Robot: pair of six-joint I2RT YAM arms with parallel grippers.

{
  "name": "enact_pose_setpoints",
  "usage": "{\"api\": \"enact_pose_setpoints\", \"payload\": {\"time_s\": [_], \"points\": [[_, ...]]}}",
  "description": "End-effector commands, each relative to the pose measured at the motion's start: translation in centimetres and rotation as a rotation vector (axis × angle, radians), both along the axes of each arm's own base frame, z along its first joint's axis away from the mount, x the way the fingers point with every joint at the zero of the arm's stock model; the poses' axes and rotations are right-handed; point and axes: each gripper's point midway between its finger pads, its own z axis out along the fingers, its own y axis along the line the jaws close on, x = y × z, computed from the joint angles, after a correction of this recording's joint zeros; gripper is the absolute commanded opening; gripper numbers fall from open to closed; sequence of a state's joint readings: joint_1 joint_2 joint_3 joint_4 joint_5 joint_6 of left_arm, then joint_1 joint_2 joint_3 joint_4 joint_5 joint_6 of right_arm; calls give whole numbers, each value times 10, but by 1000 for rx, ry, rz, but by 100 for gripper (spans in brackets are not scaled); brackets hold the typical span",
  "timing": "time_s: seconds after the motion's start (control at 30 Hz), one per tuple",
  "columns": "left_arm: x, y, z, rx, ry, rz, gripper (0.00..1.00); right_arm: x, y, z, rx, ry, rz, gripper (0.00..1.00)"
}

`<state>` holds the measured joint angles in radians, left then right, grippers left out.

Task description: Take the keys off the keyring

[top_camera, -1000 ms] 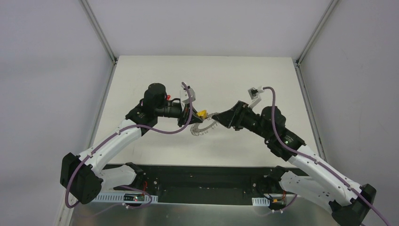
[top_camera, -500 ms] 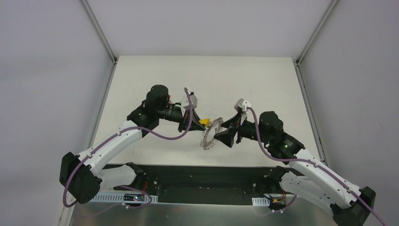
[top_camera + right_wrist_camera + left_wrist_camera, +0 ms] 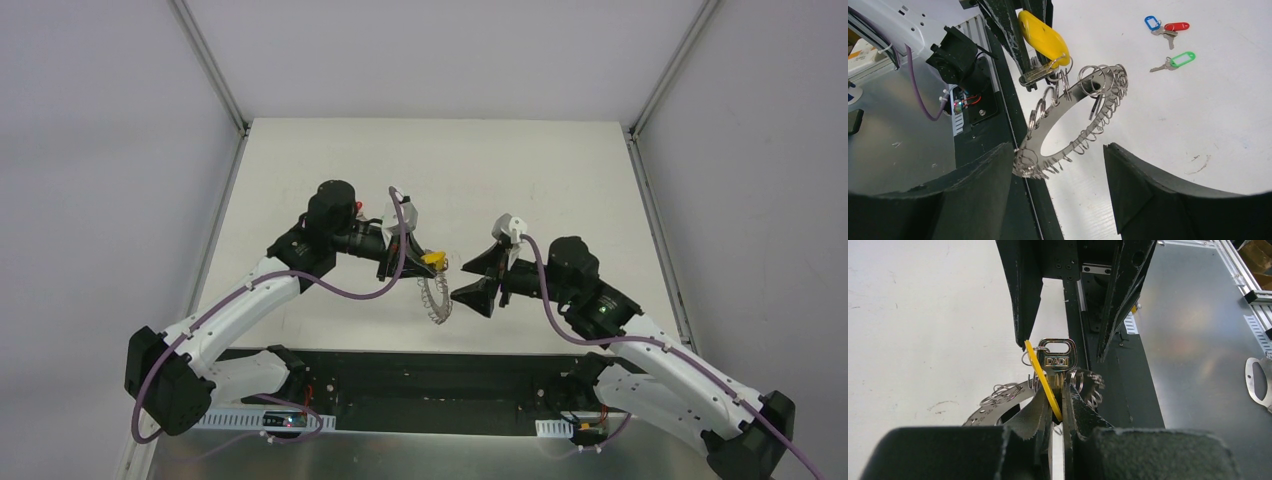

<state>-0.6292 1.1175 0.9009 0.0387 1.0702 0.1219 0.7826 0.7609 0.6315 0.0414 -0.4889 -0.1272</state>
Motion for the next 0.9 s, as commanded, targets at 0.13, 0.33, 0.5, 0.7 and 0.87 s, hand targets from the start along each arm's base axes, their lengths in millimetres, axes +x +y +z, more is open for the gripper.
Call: {"api": "enact_pose_setpoints", "payload": {"time_s": [0.13, 0.33, 0.5, 0.7, 0.87], "points": [[-6, -1, 32, -76, -123, -32, 0, -3, 16, 25, 90, -17, 43, 73], [-5, -1, 32, -76, -124, -27, 0, 5, 27, 17, 56, -1, -2, 71], [-6, 0, 32, -78, -129, -27, 0, 30, 28, 10, 15, -27, -141, 61], [-6, 1, 35, -82, -136, -26, 0, 39, 26, 9, -8, -68, -188, 25], [-5, 1, 34, -80, -139, -14, 0, 34, 17, 16, -2, -153, -174, 0]]}}
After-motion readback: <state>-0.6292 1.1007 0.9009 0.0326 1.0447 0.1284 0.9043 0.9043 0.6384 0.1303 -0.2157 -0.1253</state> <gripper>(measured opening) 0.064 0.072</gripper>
